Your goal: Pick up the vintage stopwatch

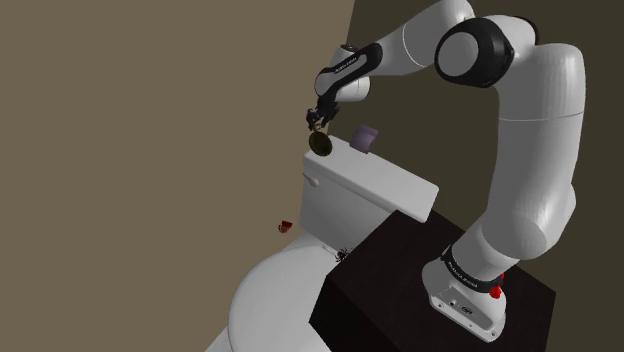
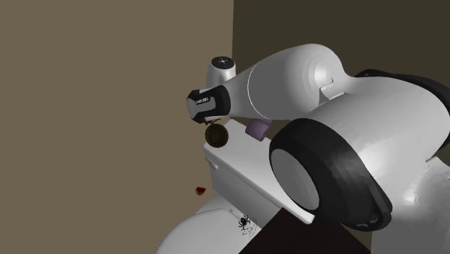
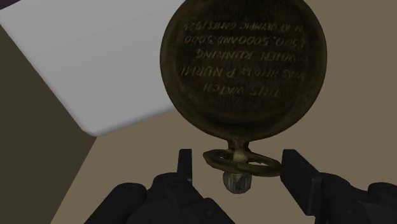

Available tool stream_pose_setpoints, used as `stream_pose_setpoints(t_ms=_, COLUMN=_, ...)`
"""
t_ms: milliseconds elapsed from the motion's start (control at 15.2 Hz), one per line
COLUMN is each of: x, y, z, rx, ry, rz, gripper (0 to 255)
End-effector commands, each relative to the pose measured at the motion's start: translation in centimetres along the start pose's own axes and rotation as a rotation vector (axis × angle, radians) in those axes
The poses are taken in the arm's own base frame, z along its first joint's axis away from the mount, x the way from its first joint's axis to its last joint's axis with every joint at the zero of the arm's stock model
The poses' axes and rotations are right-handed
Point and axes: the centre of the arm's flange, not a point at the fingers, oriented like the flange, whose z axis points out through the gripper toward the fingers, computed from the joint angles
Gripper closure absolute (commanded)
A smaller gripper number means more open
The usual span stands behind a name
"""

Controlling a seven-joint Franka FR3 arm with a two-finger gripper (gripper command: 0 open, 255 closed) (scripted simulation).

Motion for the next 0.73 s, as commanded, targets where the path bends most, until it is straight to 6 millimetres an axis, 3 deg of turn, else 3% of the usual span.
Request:
stream_pose_setpoints(t_ms=0, x=0.0, y=0.0, z=0.1, rx=0.0, ry=0.0, rz=0.0, gripper=255)
stream_pose_setpoints(t_ms=528, x=0.0, y=0.0, z=0.1, rx=0.0, ry=0.0, rz=0.0, gripper=255)
stream_pose_setpoints(t_ms=660, x=0.3, y=-0.1, z=-0.9, rx=0.0, ry=0.0, rz=0.0, gripper=255)
